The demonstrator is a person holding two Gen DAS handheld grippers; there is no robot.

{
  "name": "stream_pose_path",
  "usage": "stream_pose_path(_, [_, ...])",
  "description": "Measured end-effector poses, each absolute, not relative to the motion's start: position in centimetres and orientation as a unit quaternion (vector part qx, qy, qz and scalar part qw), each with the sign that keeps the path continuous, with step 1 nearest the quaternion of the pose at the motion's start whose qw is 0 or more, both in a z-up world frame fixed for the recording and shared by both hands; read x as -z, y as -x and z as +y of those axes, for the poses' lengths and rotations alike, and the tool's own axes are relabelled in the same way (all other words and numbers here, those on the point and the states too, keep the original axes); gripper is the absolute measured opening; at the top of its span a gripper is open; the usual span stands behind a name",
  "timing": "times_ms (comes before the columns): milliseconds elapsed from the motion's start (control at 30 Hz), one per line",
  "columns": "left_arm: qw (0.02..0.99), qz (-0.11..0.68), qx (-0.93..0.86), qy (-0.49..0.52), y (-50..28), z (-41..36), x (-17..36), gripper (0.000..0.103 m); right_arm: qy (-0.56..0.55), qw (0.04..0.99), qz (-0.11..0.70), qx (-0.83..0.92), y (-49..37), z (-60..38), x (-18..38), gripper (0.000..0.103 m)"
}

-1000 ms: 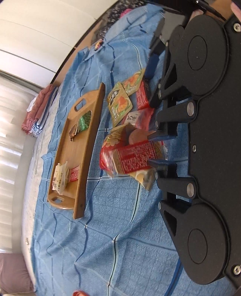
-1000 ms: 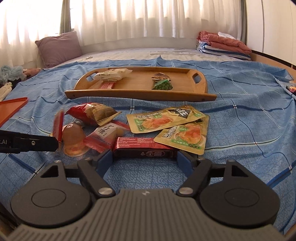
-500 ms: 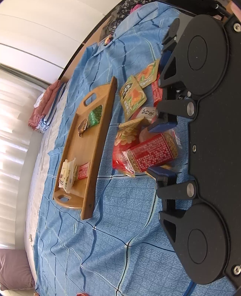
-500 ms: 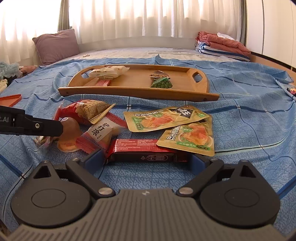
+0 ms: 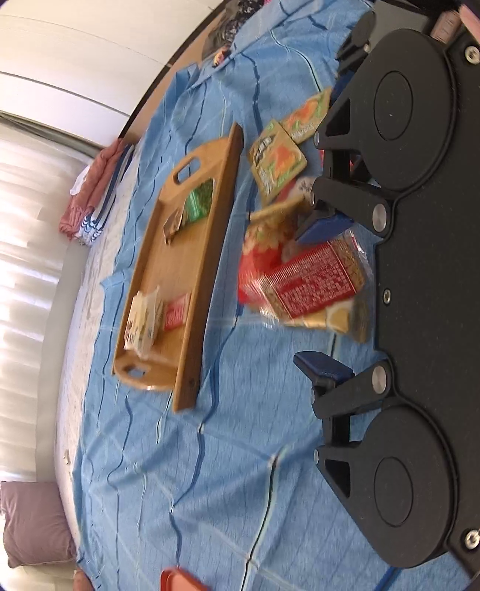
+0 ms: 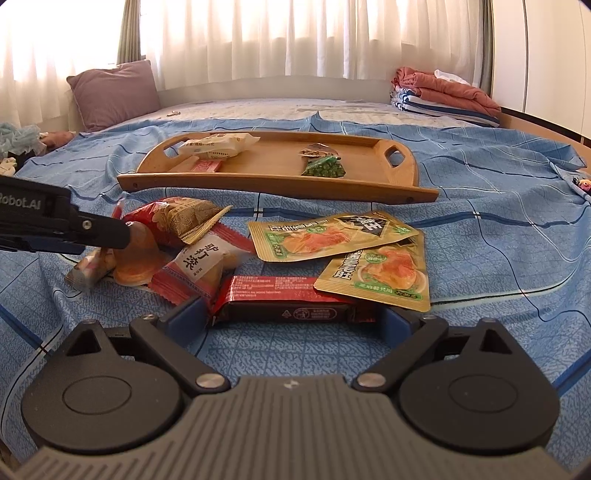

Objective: Organize snacks
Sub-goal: 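Lift the Biscoff packet from the pile with the left tool while the right tool holds the red bar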

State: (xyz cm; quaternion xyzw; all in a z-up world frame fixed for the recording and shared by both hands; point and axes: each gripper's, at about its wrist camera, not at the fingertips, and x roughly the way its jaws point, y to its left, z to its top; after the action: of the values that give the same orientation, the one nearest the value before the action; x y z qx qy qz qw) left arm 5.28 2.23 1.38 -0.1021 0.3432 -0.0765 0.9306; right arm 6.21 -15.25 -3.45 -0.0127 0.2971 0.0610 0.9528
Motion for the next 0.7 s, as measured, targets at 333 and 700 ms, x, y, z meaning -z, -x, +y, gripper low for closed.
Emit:
stream_pose_path(333, [0.951, 0.308, 0.004, 0.011, -3.6, 3.6, -2.5, 0.063, 0.014, 0.953, 0.295, -0.061, -6.2, -15.1, 3.5, 0.099])
stream_pose_path(700, [0.939, 0.338, 0.053, 0.011, -2.9, 1.8, -1.1, 0.049, 0.014, 0.953, 0.295, -0.06, -6.2, -15.1, 3.6, 0.099])
